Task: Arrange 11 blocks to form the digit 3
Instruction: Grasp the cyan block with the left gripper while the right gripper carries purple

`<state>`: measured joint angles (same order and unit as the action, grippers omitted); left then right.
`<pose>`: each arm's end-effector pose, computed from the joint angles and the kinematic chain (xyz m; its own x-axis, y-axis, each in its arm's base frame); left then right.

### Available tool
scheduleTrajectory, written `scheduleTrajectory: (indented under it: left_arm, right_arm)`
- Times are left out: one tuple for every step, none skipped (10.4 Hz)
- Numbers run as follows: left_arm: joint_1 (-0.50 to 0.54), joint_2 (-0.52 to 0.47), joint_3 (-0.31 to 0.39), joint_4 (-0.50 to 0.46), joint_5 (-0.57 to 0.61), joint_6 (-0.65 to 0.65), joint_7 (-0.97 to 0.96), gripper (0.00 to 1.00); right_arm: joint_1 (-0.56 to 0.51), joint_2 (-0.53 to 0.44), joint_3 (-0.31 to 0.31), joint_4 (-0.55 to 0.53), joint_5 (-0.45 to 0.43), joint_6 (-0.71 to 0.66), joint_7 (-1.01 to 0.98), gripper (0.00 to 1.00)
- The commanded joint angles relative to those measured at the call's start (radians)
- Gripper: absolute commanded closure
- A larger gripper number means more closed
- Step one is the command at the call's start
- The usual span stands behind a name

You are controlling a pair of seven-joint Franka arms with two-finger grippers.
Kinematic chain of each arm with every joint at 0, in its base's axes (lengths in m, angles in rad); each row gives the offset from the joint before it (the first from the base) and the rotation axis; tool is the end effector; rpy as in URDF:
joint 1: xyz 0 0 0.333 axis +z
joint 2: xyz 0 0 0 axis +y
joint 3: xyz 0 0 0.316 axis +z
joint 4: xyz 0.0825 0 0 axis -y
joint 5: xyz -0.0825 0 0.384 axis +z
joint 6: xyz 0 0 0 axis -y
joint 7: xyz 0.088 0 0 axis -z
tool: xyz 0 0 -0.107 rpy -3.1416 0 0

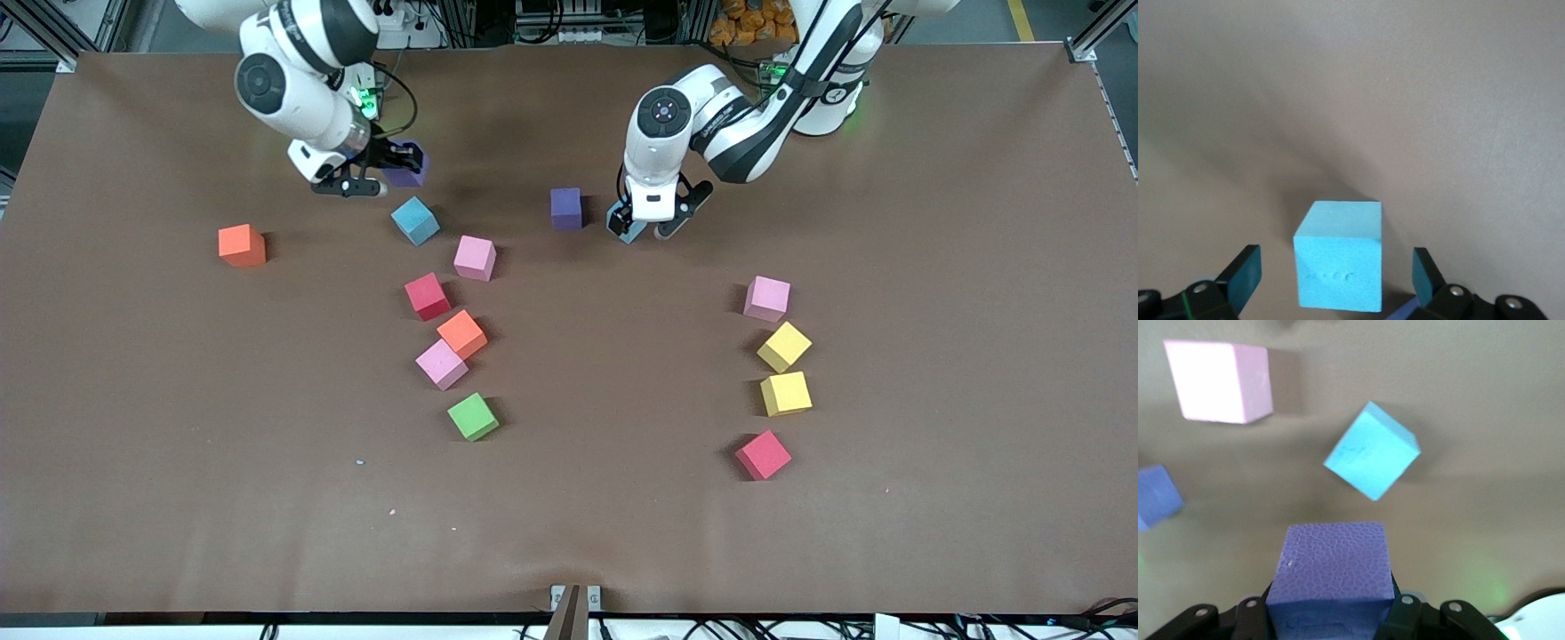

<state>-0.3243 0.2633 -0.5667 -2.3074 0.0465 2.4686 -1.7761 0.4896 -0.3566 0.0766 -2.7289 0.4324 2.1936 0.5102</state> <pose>0.3232 -0.4069 0.2441 0.6468 0.7562 -0.0992 0.7524 -0.6539 -0.0790 0.2998 0.2057 0.3200 0.9279 -0.2024 -0.3130 -0.2531 -0.9586 -0.1306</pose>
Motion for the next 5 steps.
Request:
scheduleTrajectory:
  left_arm:
    - [-0.001, 0.01, -0.005, -0.044, -0.022, 0.102, -0.133, 0.0]
    - [-0.001, 0.013, -0.005, -0.075, -0.022, 0.148, -0.15, 0.0]
    - [-0.004, 0.019, -0.005, -0.093, -0.022, 0.176, -0.154, 0.0]
    - [-0.005, 0.037, -0.005, -0.096, -0.022, 0.187, -0.155, 0.0]
    - [-0.007, 0.053, -0.004, -0.095, -0.022, 0.19, -0.157, 0.0]
  right_arm:
    - [0.076, 0.128, 0.011, 0.11, 0.023, 0.032, 0.297, 0.92]
    - [0.111, 0.137, 0.011, 0.109, 0.023, 0.09, 0.4, 0.92]
    - [0.138, 0.163, 0.011, 0.11, 0.023, 0.136, 0.51, 0.92]
    - [0.173, 0.182, 0.011, 0.11, 0.025, 0.188, 0.604, 0.95]
    - [0.199, 0.211, 0.011, 0.113, 0.028, 0.234, 0.717, 0.95]
